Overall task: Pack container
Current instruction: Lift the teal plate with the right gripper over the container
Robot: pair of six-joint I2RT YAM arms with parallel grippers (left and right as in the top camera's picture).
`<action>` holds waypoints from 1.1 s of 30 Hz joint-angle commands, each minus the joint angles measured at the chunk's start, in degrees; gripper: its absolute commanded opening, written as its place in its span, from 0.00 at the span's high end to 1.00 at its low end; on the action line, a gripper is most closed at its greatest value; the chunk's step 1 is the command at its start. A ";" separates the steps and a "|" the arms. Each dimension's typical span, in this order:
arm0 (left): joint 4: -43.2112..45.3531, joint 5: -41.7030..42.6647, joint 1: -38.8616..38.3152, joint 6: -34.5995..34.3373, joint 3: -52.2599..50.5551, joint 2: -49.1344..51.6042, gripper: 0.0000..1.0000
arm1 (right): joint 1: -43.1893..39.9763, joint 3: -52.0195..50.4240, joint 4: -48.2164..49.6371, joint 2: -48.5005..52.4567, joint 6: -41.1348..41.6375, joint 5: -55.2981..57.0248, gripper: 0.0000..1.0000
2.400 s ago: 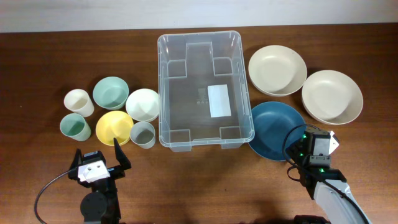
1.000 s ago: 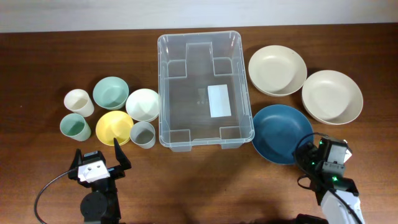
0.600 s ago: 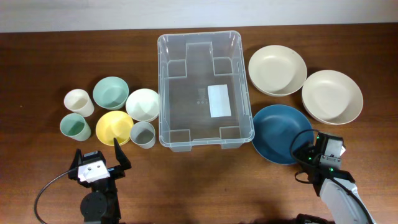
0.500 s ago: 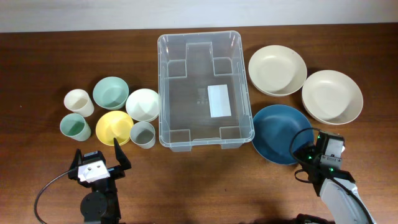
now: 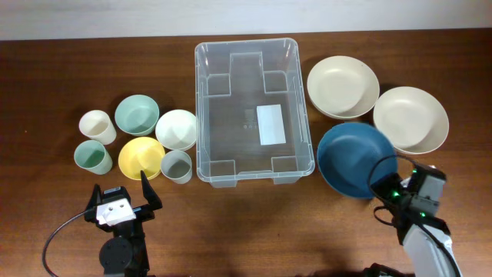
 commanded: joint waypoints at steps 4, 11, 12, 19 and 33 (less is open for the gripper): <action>-0.24 -0.42 -0.20 -0.55 -0.11 -0.22 0.01 | -6.36 1.22 2.27 -3.04 -6.64 -17.07 0.96; -0.24 -0.42 -0.20 -0.55 -0.11 -0.22 0.01 | -11.17 1.22 8.04 -3.13 -8.13 -26.58 0.96; -0.24 -0.42 -0.20 -0.55 -0.11 -0.22 0.01 | -11.58 1.22 9.55 -3.13 -8.11 -28.00 0.96; -0.24 -0.39 -0.20 -0.55 -0.11 -0.22 0.01 | -12.11 3.28 19.02 -3.13 -3.30 -34.58 0.96; -0.24 -0.42 -0.20 -0.55 -0.11 -0.22 0.01 | 5.99 29.97 2.95 -1.62 -2.99 -15.89 0.96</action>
